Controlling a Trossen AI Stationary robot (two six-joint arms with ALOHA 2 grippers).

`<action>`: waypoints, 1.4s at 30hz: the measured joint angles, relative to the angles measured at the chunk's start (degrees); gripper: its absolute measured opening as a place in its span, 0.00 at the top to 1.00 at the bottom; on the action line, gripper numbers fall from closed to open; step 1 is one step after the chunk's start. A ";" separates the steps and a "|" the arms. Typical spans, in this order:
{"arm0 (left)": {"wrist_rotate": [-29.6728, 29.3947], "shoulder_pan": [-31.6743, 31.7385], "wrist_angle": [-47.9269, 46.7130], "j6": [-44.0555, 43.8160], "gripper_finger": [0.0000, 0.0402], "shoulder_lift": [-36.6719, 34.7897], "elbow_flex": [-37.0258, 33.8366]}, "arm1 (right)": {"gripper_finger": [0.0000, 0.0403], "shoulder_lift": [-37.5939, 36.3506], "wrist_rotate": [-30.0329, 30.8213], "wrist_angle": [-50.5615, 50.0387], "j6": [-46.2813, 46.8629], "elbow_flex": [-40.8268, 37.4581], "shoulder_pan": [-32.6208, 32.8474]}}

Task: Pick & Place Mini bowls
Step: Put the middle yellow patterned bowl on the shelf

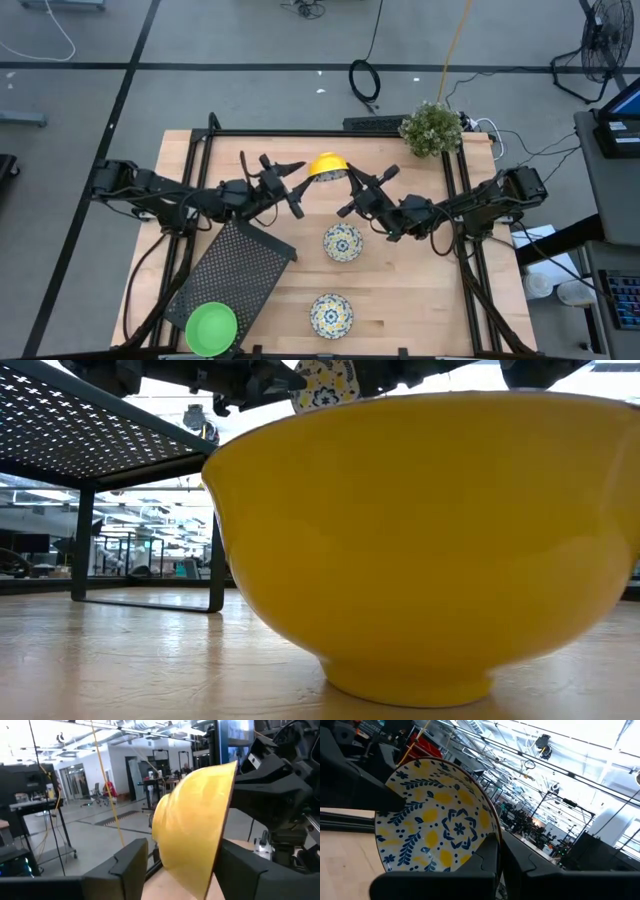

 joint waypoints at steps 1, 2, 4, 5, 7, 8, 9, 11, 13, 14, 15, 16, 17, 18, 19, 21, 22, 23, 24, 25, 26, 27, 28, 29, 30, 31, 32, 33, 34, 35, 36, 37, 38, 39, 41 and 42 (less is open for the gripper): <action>0.02 0.24 -0.05 -0.14 0.50 0.00 0.00 | 1.00 0.00 0.00 -0.01 0.01 0.00 -0.01; 0.14 0.37 -0.04 -0.11 0.52 0.00 0.00 | 1.00 0.00 0.01 -0.01 0.05 0.00 -0.01; 0.32 0.53 -0.02 0.07 0.56 0.00 0.00 | 1.00 0.00 -0.01 0.00 0.07 0.02 -0.01; 0.36 0.61 -0.09 0.04 0.59 0.00 0.00 | 1.00 0.00 -0.01 0.00 0.07 0.02 -0.01; 0.44 0.77 -0.28 0.03 0.65 0.00 0.00 | 1.00 0.00 -0.05 -0.02 0.09 0.02 -0.01; 0.44 0.84 -0.41 0.01 0.69 0.00 0.00 | 1.00 0.00 -0.15 -0.04 0.11 0.02 -0.01; 0.46 0.88 -0.50 -0.01 0.73 0.00 0.00 | 1.00 0.00 -0.21 -0.13 0.38 0.02 -0.01; -0.31 0.95 -0.59 -0.36 0.82 0.00 0.00 | 1.00 0.00 -0.96 -0.91 1.89 0.03 0.00; -1.59 1.10 -0.64 -1.37 0.92 0.10 0.00 | 1.00 -0.02 -3.03 -2.34 4.29 0.15 0.04; -1.73 1.19 -0.62 -2.08 0.95 0.11 0.00 | 1.00 -0.02 -3.89 -2.64 5.19 0.15 0.05; -2.10 1.18 -0.59 -2.40 0.96 0.11 0.00 | 0.99 -0.02 -4.50 -2.75 5.66 0.15 0.05; -2.58 1.12 -0.53 -2.28 0.96 0.11 0.00 | 0.98 -0.04 -4.94 -2.97 5.89 0.15 0.09; -3.31 1.02 -0.44 -1.79 0.96 0.11 0.00 | 0.96 -0.07 -5.08 -3.26 6.35 0.15 0.12; -4.09 0.92 -0.36 -1.15 0.96 0.11 0.00 | 0.95 -0.07 -5.00 -3.73 7.16 0.15 0.12; -4.85 0.75 -0.28 -0.31 0.96 0.06 0.00 | 0.93 -0.07 -4.83 -4.57 7.97 0.14 0.11; -5.53 0.23 -1.10 1.47 0.98 -1.42 -0.02 | 0.87 -0.02 -4.17 -5.59 9.92 0.09 0.12; -5.70 -0.19 -1.11 2.00 0.98 -2.32 -0.02 | 0.85 -0.02 -3.72 -5.56 10.17 0.09 0.13; -5.97 -0.57 -1.15 2.19 0.98 -2.98 0.12 | 0.82 -0.02 -2.56 -5.24 10.18 0.09 0.16; -6.41 -0.92 -2.54 2.13 0.98 -3.89 0.66 | 0.79 -0.05 -1.68 -5.09 9.89 0.11 0.19; -6.99 -1.43 -4.95 2.12 0.98 -5.40 1.09 | 0.76 -0.07 -0.85 -4.98 9.67 0.09 0.23; -8.07 -1.89 -8.29 2.01 0.98 -7.00 1.44 | 0.73 -0.07 0.04 -5.10 9.56 0.07 0.27; -8.79 -2.22 -11.84 1.48 0.98 -8.26 2.39 | 0.70 -0.05 1.51 -5.26 9.61 0.05 0.32; -7.27 -2.68 -15.30 0.07 0.98 -9.37 3.74 | 0.68 -0.05 3.51 -5.48 9.69 -0.04 0.31; -7.12 -3.26 -19.73 -1.16 0.98 -10.72 5.05 | 0.65 -0.05 4.46 -5.11 9.70 -0.10 0.10; -6.82 -3.78 -25.40 -2.55 0.98 -12.27 6.01 | 0.63 -0.06 4.95 -4.92 9.48 -0.07 -0.02; -6.81 -4.23 -30.79 -3.81 0.98 -13.28 7.18 | 0.61 -0.07 5.41 -4.95 9.30 -0.07 -0.02; -6.97 -4.56 -34.85 -5.28 0.98 -13.85 8.83 | 0.59 -0.07 5.91 -4.72 9.26 -0.02 0.06; -6.78 -4.90 -38.82 -6.85 0.98 -14.59 10.36 | 0.58 -0.07 6.41 -4.74 9.25 -0.02 0.16; -7.28 -5.28 -43.65 -8.02 0.98 -15.56 11.70 | 0.57 -0.07 6.80 -4.72 9.27 0.00 0.23; -7.55 -5.77 -48.53 -9.13 0.98 -16.20 13.43 | 0.56 -0.07 7.27 -4.70 9.33 0.04 0.13; -6.58 -6.25 -53.08 -10.78 0.98 -16.64 15.61 | 0.56 -0.07 8.03 -4.67 9.32 0.07 0.04; -4.83 -6.53 -58.66 -13.02 0.98 -17.14 17.71 | 0.55 -0.07 8.35 -4.46 9.08 0.04 -0.04; -3.08 -6.67 -65.68 -15.49 0.98 -17.50 19.81 | 0.55 -0.07 8.43 -4.34 8.65 0.04 -0.04; -1.43 -6.66 -73.47 -17.99 0.98 -17.55 21.97 | 0.56 -0.07 8.40 -4.28 8.47 0.07 0.04; 2.60 -6.35 -85.24 -24.07 0.98 -17.21 26.21 | 0.56 -0.09 8.19 -4.31 8.39 0.09 0.16; 4.51 -6.18 -90.35 -26.91 0.98 -17.04 28.14 | 0.57 -0.09 7.97 -4.33 8.39 0.09 0.14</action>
